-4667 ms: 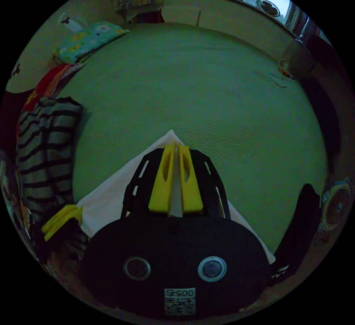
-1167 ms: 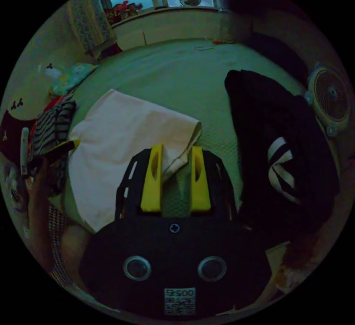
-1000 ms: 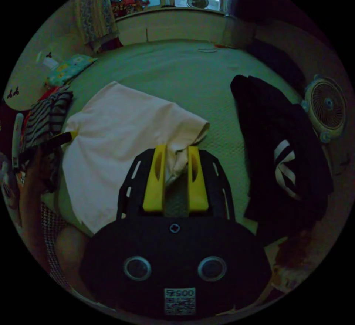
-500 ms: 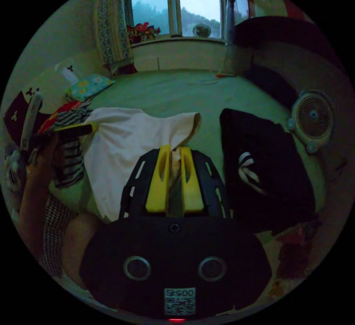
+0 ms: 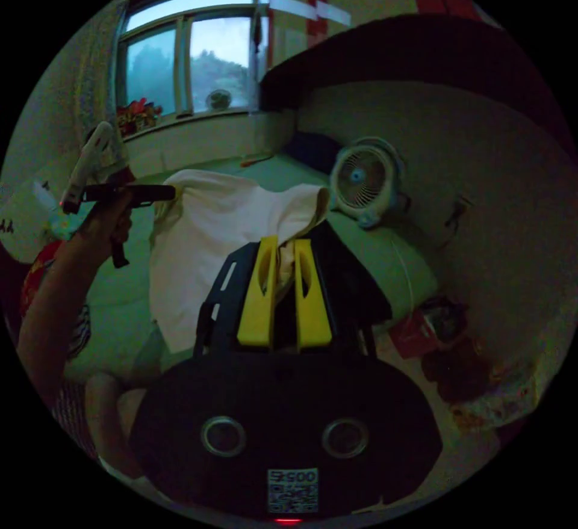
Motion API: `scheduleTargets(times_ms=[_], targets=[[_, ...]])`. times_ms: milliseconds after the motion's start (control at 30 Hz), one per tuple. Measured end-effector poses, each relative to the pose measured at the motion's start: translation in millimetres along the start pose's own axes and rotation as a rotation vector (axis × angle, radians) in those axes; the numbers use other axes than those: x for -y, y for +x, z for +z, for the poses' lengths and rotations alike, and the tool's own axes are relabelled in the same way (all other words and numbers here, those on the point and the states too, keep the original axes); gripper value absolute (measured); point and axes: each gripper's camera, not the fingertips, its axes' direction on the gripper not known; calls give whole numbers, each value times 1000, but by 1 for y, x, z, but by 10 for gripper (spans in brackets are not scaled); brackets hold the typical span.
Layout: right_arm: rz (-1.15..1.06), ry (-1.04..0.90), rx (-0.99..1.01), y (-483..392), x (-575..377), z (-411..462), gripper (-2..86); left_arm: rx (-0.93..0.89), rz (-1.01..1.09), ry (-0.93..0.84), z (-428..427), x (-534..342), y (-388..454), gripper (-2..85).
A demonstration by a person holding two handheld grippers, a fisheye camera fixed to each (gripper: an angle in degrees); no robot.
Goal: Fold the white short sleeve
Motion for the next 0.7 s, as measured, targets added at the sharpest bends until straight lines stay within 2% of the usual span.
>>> scheduleTargets(times_ms=[100, 267, 400, 500, 600, 700], targets=[[70, -71, -51, 11, -5, 29, 8, -26, 52, -24, 46, 29, 39, 68], [97, -422, -163, 16, -13, 102, 49, 72, 9, -174, 110, 36, 55, 80], [121, -412, -134, 3, -6, 83, 60, 59, 19, -192, 108, 28, 37, 122], [51, -396, 39, -42, 7, 81, 60, 53, -31, -175, 88, 24, 15, 133], [-20, -407, 103, -93, 18, 103, 58, 133, -50, -125, 65, 15, -1, 113], [-55, -513, 113, -130, 14, 145, 56, 221, -12, -143, 48, -12, -11, 96]])
